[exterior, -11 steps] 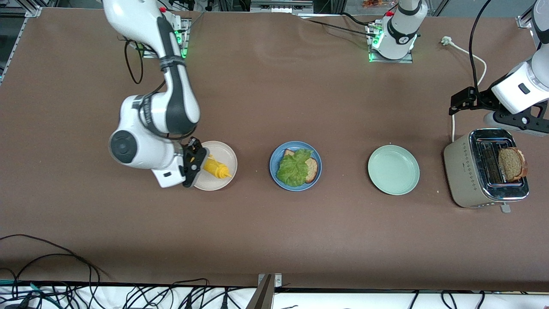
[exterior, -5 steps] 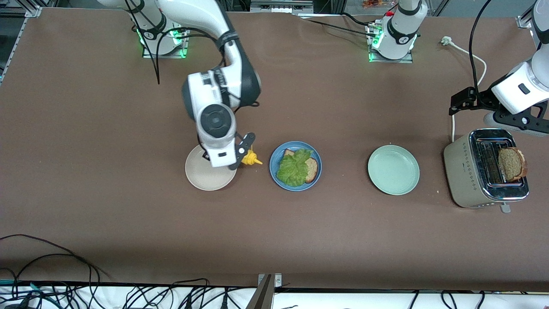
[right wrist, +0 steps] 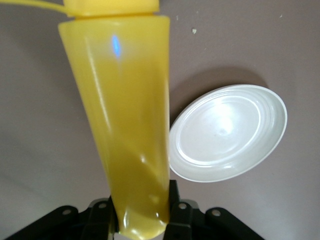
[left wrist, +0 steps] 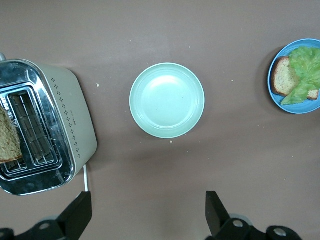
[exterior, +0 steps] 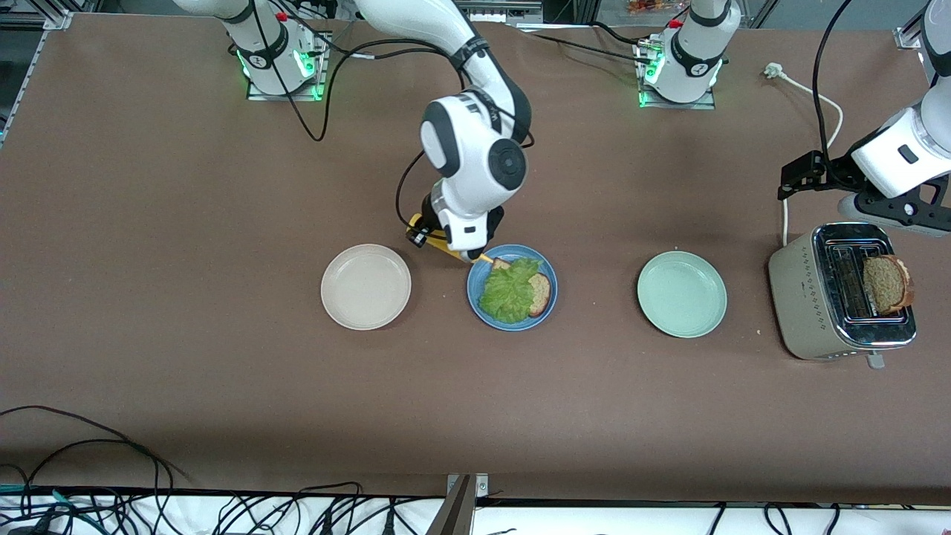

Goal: Make sandwich in blue plate with both arms

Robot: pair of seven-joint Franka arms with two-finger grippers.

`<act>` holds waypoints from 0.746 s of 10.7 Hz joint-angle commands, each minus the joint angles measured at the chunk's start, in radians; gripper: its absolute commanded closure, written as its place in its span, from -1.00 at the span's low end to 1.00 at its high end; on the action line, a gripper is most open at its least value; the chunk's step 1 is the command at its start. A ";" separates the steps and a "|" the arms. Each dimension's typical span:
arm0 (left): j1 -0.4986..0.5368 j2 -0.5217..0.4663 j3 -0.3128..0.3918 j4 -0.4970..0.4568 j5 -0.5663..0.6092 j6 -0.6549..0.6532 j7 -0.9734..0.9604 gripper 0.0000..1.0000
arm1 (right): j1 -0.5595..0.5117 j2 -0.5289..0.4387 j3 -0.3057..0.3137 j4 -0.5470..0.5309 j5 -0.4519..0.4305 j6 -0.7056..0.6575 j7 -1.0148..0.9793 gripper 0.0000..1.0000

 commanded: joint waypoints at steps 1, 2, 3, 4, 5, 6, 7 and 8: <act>0.002 0.012 -0.001 0.026 0.000 -0.007 -0.003 -1.00 | 0.042 0.074 -0.035 0.046 -0.094 -0.037 0.018 1.00; 0.002 0.012 -0.001 0.026 0.002 -0.007 -0.003 -1.00 | 0.048 0.088 -0.033 0.046 -0.120 -0.037 0.020 1.00; 0.002 0.012 -0.001 0.026 0.000 -0.007 -0.003 -1.00 | 0.062 0.105 -0.033 0.045 -0.165 -0.037 0.018 1.00; 0.002 0.012 -0.001 0.026 0.000 -0.007 -0.003 -1.00 | 0.065 0.113 -0.030 0.045 -0.217 -0.043 0.014 1.00; 0.002 0.012 -0.001 0.026 0.000 -0.007 -0.003 -1.00 | 0.064 0.111 -0.029 0.045 -0.240 -0.045 0.009 1.00; 0.002 0.012 -0.001 0.026 0.000 -0.007 -0.003 -1.00 | 0.064 0.111 -0.029 0.045 -0.243 -0.050 0.007 1.00; 0.002 0.012 -0.001 0.026 0.000 -0.007 -0.003 -1.00 | 0.064 0.111 -0.029 0.042 -0.243 -0.050 0.014 1.00; 0.002 0.012 -0.001 0.026 0.000 -0.007 -0.003 -1.00 | 0.064 0.111 -0.029 0.042 -0.243 -0.050 0.011 1.00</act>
